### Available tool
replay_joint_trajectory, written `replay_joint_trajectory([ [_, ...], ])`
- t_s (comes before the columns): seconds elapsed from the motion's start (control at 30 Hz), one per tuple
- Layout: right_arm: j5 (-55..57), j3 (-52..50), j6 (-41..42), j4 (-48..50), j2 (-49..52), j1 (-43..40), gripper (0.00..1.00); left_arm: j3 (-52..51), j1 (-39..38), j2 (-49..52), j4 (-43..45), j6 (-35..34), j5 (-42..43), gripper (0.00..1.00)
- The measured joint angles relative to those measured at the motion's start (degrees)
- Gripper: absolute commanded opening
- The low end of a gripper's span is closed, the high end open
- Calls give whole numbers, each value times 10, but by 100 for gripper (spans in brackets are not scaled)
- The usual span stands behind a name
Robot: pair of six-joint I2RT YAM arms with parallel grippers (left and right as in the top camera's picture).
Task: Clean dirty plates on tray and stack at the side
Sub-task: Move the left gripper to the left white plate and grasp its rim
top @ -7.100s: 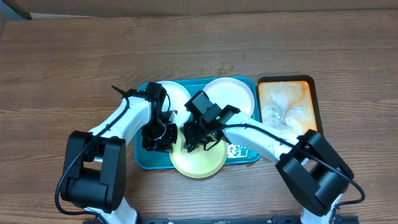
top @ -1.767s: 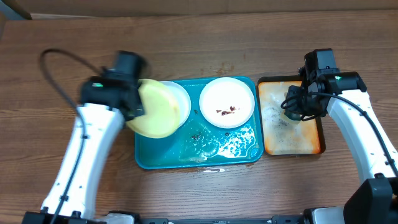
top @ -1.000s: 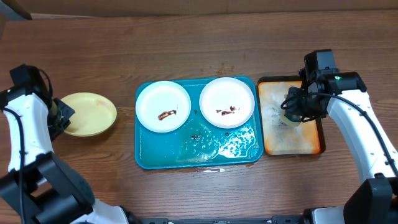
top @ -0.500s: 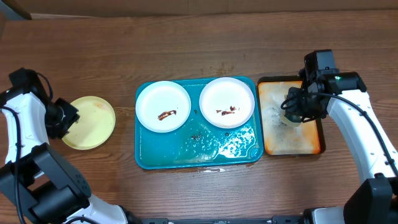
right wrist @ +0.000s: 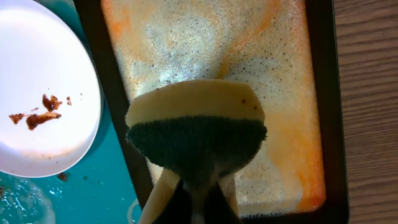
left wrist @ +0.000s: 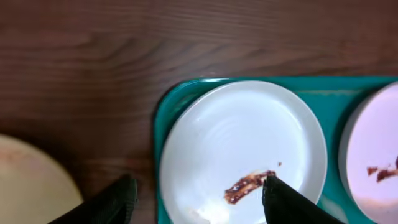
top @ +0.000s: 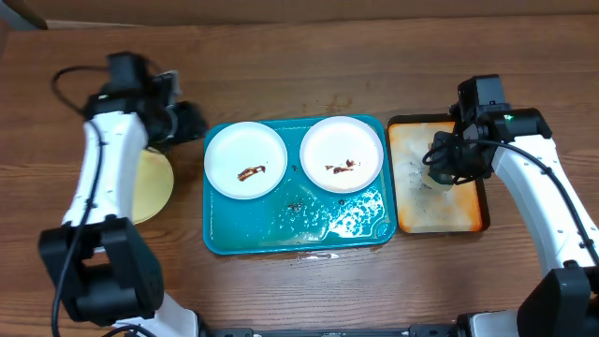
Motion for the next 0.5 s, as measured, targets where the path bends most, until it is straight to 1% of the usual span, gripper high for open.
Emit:
replay_joint_trajectory([
  [0.07, 0, 0, 1, -1, 0, 0, 4, 0, -38, 0, 13, 16, -26, 72],
  [0.23, 0, -1, 0, -1, 0, 0, 4, 0, -99, 3, 42, 36, -101, 72],
  [0.33, 0, -1, 0, -5, 0, 0, 4, 0, -109, 16, 51, 38, -125, 70],
  [0.5, -2, -1, 0, -7, 0, 0, 4, 0, -107, 58, 53, 38, -148, 70],
])
